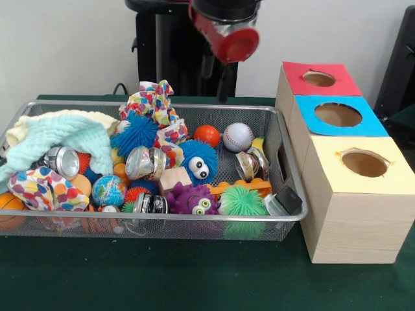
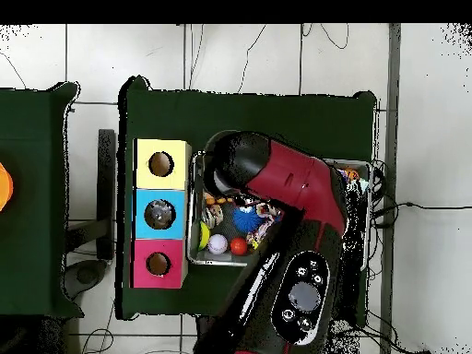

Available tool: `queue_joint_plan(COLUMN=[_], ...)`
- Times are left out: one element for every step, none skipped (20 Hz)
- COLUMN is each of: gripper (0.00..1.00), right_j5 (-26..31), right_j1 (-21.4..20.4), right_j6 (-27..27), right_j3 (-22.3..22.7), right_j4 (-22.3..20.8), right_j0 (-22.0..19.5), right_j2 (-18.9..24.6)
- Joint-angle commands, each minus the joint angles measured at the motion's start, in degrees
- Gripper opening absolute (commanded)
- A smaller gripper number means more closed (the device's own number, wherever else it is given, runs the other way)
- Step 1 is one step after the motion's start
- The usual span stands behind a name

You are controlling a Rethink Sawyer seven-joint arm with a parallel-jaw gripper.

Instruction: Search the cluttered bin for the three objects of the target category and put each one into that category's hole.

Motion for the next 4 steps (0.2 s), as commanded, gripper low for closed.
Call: queue_joint_plan(gripper=[1.00,1.00,1.00,1.00], right_j5=[-4.2,-4.2,-4.1,-4.0], right_j1=[3.7,3.7,3.5,3.5], right_j6=[-10.4,-10.1,-9.8,-9.5], right_j3=[-0.9,-1.0,-1.1,-1.2], right_j4=[-5.3,-5.7,-6.1,-6.5], right_j0=[-3.3,-3.5,-3.7,-3.9], right_j2=[9.8,10.1,10.4,10.7])
